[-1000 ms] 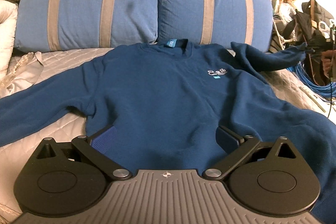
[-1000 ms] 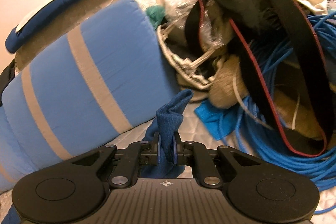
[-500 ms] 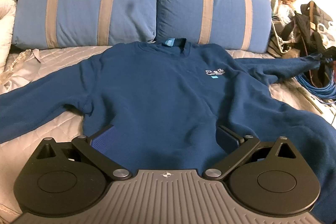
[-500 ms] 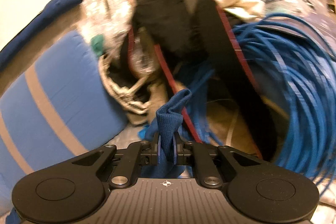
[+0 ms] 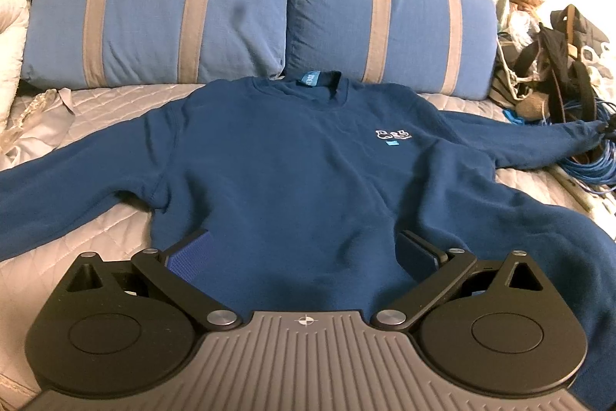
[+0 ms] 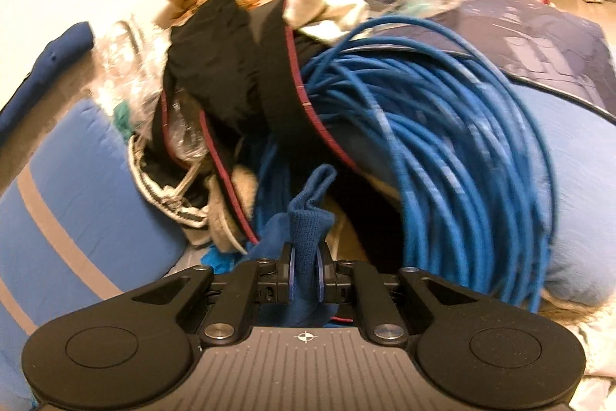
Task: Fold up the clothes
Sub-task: 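Pull the sleeve outward from the body with the right gripper, then open, then withdraw the right gripper back over the sweatshirt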
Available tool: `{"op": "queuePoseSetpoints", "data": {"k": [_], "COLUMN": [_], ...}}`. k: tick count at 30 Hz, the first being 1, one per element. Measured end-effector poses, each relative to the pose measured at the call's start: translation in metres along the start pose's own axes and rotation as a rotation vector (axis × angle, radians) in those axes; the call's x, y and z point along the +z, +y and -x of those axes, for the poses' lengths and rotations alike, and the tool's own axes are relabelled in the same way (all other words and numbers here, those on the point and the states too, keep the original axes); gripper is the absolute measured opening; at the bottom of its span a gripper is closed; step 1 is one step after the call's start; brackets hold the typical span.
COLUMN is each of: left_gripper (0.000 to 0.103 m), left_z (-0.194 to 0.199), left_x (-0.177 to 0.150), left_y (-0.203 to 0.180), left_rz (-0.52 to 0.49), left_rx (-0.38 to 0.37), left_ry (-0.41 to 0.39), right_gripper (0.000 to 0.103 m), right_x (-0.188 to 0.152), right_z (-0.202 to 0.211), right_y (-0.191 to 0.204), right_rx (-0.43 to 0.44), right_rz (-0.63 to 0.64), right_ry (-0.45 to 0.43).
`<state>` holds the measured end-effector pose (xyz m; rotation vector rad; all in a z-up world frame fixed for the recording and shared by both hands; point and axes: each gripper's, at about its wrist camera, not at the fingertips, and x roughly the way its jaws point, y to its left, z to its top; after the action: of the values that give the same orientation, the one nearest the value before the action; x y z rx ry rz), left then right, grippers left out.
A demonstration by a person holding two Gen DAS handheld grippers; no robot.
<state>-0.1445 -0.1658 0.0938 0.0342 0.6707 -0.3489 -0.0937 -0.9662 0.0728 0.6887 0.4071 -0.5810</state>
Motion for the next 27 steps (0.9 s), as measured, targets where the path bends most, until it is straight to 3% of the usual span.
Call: {"op": "queuePoseSetpoints", "data": {"k": [11, 16, 18, 20, 27], "left_gripper": [0.103, 0.103, 0.103, 0.103, 0.103], "left_z": [-0.001, 0.0, 0.0, 0.0, 0.0], "left_x": [0.001, 0.0, 0.0, 0.0, 0.0], "left_y": [0.0, -0.001, -0.002, -0.002, 0.0], "left_rz": [0.004, 0.007, 0.008, 0.01, 0.012], "left_rx": [-0.004, -0.006, -0.008, -0.011, -0.012], "left_ry": [0.003, 0.001, 0.001, 0.001, 0.001], "right_gripper": [0.014, 0.026, 0.043, 0.053, 0.061], "right_x": [-0.005, -0.006, -0.005, -0.006, -0.031], "right_z": [0.008, 0.015, 0.019, 0.023, 0.017], "right_y": [-0.013, -0.005, 0.0, 0.005, 0.046], "right_rx": [-0.028, -0.081, -0.088, -0.083, 0.001], "right_rz": [0.013, 0.066, 0.082, 0.101, 0.213], "right_ry": [0.01, -0.032, -0.047, -0.061, -0.01]}}
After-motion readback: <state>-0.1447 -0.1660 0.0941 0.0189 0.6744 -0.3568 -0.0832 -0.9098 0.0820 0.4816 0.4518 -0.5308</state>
